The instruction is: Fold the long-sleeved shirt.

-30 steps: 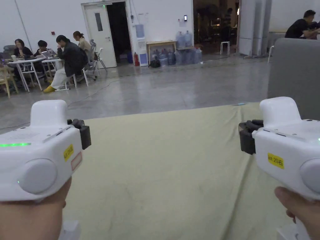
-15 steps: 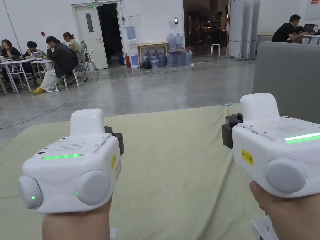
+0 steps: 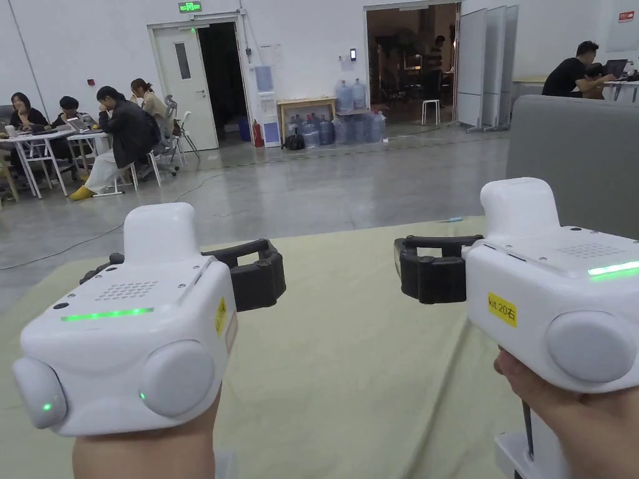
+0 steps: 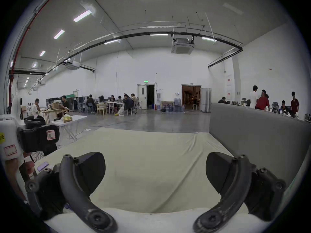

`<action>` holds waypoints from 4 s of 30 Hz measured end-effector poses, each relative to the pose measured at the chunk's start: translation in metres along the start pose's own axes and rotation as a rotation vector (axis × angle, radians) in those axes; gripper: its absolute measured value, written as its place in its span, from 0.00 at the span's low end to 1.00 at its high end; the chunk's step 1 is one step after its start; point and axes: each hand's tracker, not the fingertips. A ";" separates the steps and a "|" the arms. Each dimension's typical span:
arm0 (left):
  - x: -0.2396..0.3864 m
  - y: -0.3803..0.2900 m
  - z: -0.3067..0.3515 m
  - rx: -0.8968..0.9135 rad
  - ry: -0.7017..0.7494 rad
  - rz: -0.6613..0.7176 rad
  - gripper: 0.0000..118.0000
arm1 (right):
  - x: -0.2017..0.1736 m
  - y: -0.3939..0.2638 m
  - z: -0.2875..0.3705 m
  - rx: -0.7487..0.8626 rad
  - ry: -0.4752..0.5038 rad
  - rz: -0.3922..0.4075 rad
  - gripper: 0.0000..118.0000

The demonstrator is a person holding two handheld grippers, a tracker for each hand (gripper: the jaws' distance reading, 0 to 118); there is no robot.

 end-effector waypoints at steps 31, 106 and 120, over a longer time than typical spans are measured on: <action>-0.004 -0.001 0.008 -0.031 -0.056 -0.004 1.00 | -0.025 0.002 0.009 0.007 -0.064 -0.014 1.00; -0.014 -0.004 0.007 -0.037 -0.041 -0.018 1.00 | -0.050 -0.006 0.007 0.026 -0.124 0.060 1.00; -0.013 -0.006 0.006 -0.046 -0.045 -0.016 1.00 | -0.054 -0.006 0.011 0.010 -0.081 0.022 1.00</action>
